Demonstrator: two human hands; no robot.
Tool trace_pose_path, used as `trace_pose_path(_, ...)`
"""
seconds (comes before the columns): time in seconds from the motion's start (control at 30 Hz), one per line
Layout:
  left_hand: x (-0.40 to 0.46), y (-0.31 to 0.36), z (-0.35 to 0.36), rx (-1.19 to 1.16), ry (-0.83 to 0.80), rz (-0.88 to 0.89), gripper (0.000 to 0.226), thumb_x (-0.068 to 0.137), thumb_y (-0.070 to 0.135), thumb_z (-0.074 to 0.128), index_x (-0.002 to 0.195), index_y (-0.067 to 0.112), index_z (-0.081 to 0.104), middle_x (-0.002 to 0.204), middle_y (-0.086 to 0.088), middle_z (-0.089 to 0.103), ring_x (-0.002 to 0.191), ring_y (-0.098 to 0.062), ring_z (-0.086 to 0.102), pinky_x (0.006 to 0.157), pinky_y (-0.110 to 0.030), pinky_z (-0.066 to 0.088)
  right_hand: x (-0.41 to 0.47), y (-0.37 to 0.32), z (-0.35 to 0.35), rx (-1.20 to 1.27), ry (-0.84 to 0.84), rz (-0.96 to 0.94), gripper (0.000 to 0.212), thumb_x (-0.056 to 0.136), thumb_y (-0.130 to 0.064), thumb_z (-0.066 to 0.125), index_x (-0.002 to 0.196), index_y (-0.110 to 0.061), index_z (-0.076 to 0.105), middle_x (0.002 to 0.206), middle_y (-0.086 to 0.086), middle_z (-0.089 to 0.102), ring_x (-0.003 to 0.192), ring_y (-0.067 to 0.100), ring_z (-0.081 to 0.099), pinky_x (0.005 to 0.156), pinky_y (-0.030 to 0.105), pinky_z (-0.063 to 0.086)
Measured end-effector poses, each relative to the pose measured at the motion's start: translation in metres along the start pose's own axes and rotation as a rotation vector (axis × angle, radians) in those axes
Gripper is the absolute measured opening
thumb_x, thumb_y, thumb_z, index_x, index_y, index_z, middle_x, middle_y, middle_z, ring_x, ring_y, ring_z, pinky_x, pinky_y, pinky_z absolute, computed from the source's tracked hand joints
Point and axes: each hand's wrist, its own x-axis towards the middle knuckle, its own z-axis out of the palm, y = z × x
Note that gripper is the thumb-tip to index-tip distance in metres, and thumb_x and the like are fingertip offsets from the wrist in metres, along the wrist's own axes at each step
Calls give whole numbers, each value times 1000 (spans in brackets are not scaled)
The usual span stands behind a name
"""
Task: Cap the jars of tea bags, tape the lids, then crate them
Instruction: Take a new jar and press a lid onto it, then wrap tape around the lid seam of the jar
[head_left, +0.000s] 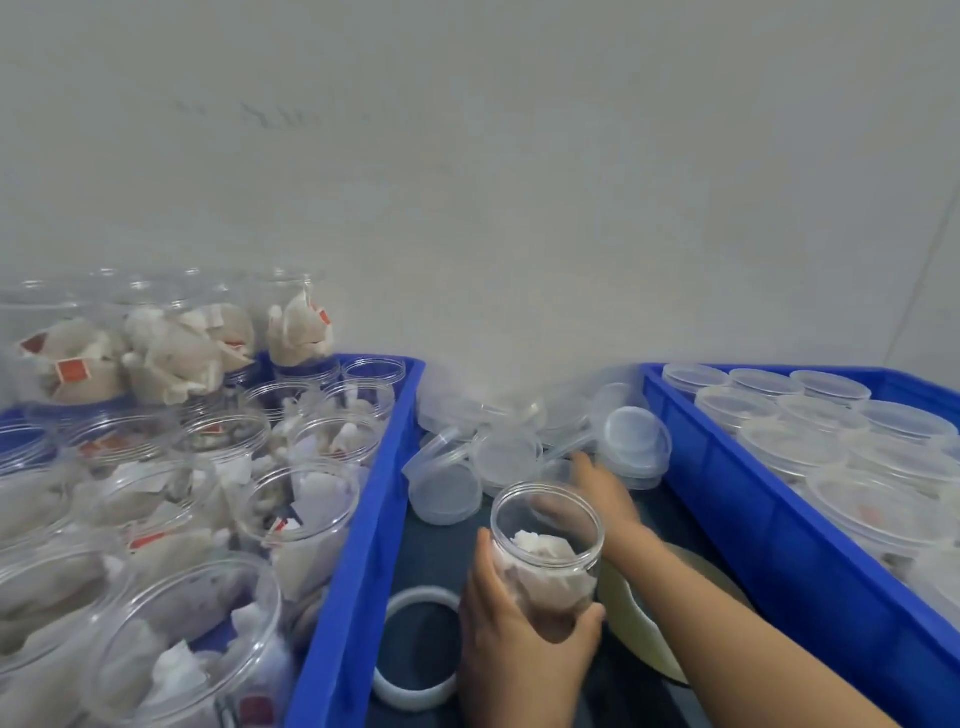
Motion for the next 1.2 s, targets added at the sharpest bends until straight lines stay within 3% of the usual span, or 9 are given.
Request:
trace_pose_path(0.13,1,-2,0,21,-13,10,120,50,42,87,148,24,19,145,3,40,130,-15,43,103,-27,38,-13,-8,-35,183,34,-94,75,78,-49,69,140,-19,39,133,10,52,120,27,50,97,36,42)
trace_pose_path(0.2,2,-2,0,39,-25,16,120,53,46,85,148,24,16,146,2,38,132,-16,40,104,-26,36,-23,-19,-61,297,29,-178,67,79,-45,69,139,-28,42,124,4,58,110,19,53,89,28,41)
trace_pose_path(0.27,1,-2,-1,51,-30,29,118,55,48,83,149,22,15,146,0,37,133,-18,38,104,-27,35,-40,-32,-87,333,-112,-272,59,79,-46,67,134,-40,45,108,-1,62,95,13,56,79,20,41)
trace_pose_path(0.37,1,-4,-1,61,-37,68,118,58,49,82,149,18,14,148,-3,34,135,-19,35,105,-29,34,-71,-53,-114,59,-294,-470,57,75,-61,64,128,-54,46,95,-25,54,86,-1,52,79,13,37)
trace_pose_path(0.43,3,-6,-2,43,-56,72,118,60,48,82,150,18,12,149,-2,32,136,-17,32,107,-27,31,-88,-65,-121,-124,-294,-567,63,71,-68,61,129,-58,41,99,-32,42,96,-4,39,88,18,30)
trace_pose_path(0.6,1,-9,-4,-37,-118,46,117,62,44,82,150,25,6,148,2,31,135,-12,32,108,-31,33,-106,-67,-111,-400,-218,-603,73,64,-81,49,132,-61,30,116,-7,47,102,12,51,79,24,32)
trace_pose_path(0.87,6,-6,-4,-83,-156,57,107,67,34,81,148,20,14,146,3,34,133,-10,36,108,-34,35,-104,-75,-102,-567,-67,-710,70,68,-83,35,130,-49,34,101,-1,51,98,23,57,68,29,33)
trace_pose_path(1.07,3,-2,-6,-63,-150,53,112,66,38,82,150,19,9,148,2,32,136,-9,32,110,-31,33,-113,-77,-100,-638,-30,-728,68,75,-80,34,133,-44,31,111,5,51,98,28,57,67,30,33)
trace_pose_path(1.2,2,-1,-8,-60,-158,19,106,64,40,82,146,19,19,141,3,41,131,-11,39,107,-32,37,-120,-84,-92,-648,22,-677,63,84,-73,32,130,-31,36,113,11,51,92,30,54,67,33,34)
